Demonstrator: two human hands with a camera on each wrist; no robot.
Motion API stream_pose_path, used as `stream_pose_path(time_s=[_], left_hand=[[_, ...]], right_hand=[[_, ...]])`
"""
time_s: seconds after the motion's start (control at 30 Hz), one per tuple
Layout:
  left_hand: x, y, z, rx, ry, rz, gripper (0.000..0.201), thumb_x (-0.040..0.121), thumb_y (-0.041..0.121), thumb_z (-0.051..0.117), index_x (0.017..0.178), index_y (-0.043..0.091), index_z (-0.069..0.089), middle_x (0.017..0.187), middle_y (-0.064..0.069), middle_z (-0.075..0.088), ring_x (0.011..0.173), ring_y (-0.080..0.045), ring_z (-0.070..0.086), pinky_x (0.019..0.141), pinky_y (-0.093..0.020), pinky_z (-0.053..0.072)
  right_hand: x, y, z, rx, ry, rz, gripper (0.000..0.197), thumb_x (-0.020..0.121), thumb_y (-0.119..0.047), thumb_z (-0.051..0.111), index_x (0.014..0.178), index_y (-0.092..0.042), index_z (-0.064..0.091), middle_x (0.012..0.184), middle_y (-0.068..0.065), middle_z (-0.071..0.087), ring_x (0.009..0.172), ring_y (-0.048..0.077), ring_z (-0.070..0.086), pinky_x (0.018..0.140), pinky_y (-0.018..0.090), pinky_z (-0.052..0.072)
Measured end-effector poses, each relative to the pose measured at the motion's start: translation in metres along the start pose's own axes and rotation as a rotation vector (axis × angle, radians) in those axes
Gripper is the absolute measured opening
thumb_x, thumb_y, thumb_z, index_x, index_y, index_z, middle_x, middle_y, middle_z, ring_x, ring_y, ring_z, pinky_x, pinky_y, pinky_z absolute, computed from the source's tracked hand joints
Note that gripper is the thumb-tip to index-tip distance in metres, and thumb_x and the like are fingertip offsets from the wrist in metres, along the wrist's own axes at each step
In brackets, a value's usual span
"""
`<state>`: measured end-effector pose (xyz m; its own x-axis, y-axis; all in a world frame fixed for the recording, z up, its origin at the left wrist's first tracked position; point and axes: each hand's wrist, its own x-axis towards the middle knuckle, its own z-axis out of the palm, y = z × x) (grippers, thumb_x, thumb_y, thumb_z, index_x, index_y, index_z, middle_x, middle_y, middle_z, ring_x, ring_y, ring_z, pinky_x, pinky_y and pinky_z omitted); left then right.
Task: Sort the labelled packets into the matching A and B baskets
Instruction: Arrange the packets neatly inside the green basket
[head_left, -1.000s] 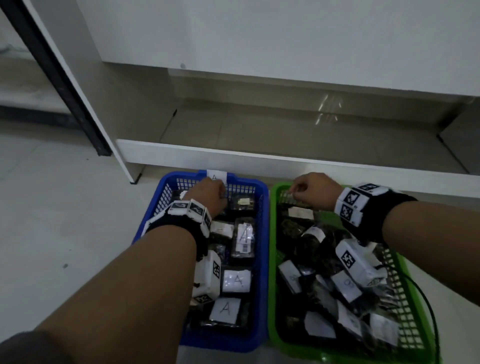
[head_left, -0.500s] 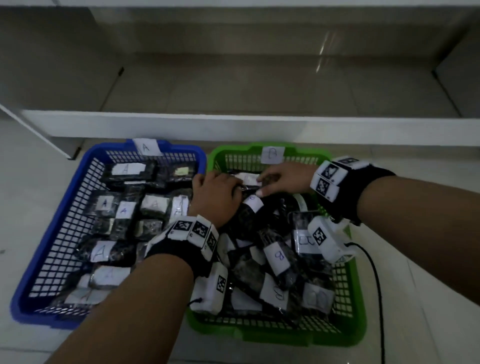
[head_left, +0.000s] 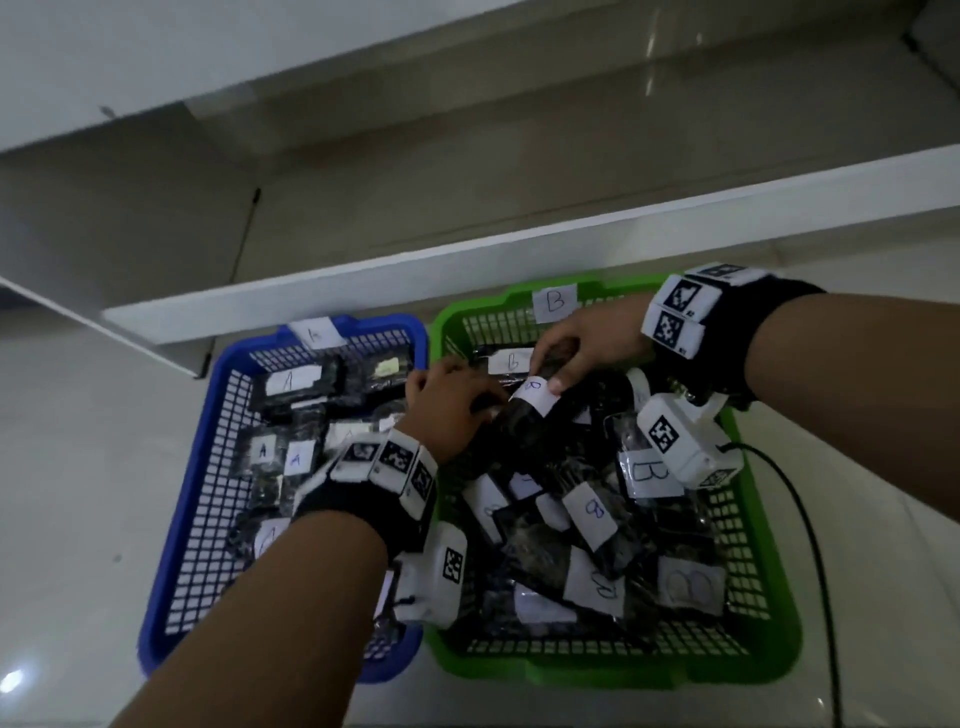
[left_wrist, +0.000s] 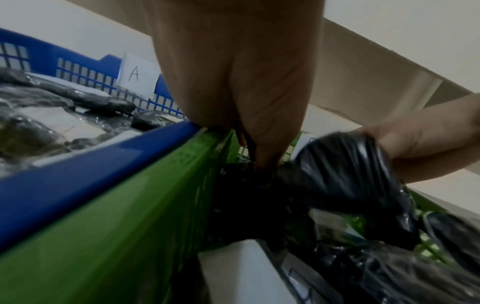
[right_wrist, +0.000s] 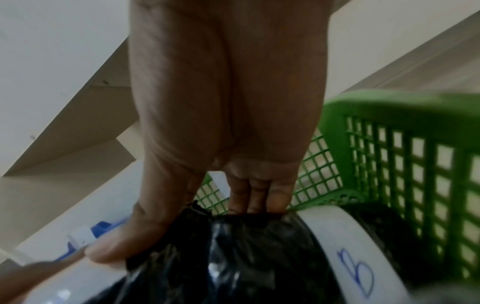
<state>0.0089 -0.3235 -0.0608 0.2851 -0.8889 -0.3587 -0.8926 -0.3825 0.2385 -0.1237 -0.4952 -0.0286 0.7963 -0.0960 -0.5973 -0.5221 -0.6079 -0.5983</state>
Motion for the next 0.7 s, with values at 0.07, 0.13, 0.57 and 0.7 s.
stream_pose_path(time_s=[0.07,0.13,0.57,0.7], left_hand=[[-0.005,0.001,0.002,-0.017,0.091,-0.006,0.024,0.093,0.024,0.051,0.112,0.033,0.062,0.128,0.012,0.054,0.134,-0.019,0.026,0.104,-0.041,0.012],[-0.005,0.0,0.002,-0.071,0.132,-0.012,0.023,0.09,0.019,0.053,0.109,0.025,0.062,0.121,0.004,0.055,0.131,-0.02,0.031,0.104,-0.04,0.014],[0.011,-0.02,-0.008,-0.522,0.001,0.024,0.012,0.082,0.043,0.064,0.075,0.044,0.056,0.104,0.008,0.065,0.111,-0.02,0.054,0.102,-0.049,0.037],[0.01,-0.023,-0.012,-0.674,0.019,0.025,0.008,0.081,0.035,0.069,0.08,0.039,0.062,0.096,0.016,0.065,0.104,-0.015,0.057,0.1,-0.04,0.041]], right_hand=[[-0.009,0.003,-0.008,0.054,0.023,0.031,0.033,0.085,-0.038,0.063,0.117,-0.034,0.056,0.126,-0.004,0.049,0.112,0.016,0.049,0.089,0.029,0.044],[-0.019,0.006,-0.014,0.15,0.062,0.079,0.029,0.086,-0.036,0.063,0.114,-0.034,0.055,0.131,0.0,0.046,0.115,0.022,0.051,0.086,0.036,0.05],[-0.028,-0.011,-0.028,0.887,0.558,0.043,0.035,0.085,-0.004,0.061,0.111,-0.026,0.057,0.117,0.012,0.054,0.095,0.028,0.059,0.079,0.046,0.053],[-0.025,-0.012,-0.036,0.724,0.811,0.12,0.066,0.079,0.002,0.062,0.129,-0.03,0.033,0.099,0.014,0.055,0.075,0.024,0.059,0.06,0.036,0.054]])
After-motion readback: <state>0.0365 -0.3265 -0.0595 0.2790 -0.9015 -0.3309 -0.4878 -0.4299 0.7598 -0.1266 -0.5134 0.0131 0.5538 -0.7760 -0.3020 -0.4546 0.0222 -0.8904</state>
